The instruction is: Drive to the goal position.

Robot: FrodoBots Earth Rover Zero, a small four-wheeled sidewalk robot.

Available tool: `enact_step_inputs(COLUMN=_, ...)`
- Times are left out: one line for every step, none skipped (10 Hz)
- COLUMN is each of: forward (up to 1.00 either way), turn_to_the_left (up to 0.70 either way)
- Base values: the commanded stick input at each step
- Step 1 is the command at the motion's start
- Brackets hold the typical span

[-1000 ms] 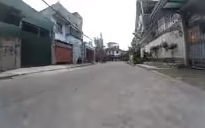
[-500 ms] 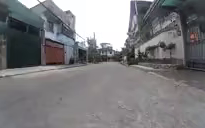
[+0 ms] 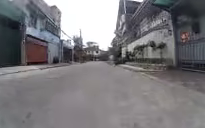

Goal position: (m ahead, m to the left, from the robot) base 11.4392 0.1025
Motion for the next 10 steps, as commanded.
enact_step_inputs(forward=1.00, turn_to_the_left=0.02)
enact_step_inputs(forward=1.00, turn_to_the_left=0.02)
enact_step_inputs(forward=1.00, turn_to_the_left=0.03)
enact_step_inputs(forward=1.00, turn_to_the_left=0.03)
enact_step_inputs(forward=1.00, turn_to_the_left=0.03)
enact_step_inputs(forward=1.00, turn_to_the_left=0.03)
enact_step_inputs(forward=1.00, turn_to_the_left=0.03)
enact_step_inputs(forward=1.00, turn_to_the_left=0.03)
enact_step_inputs(forward=1.00, turn_to_the_left=0.03)
enact_step_inputs(forward=1.00, turn_to_the_left=0.03)
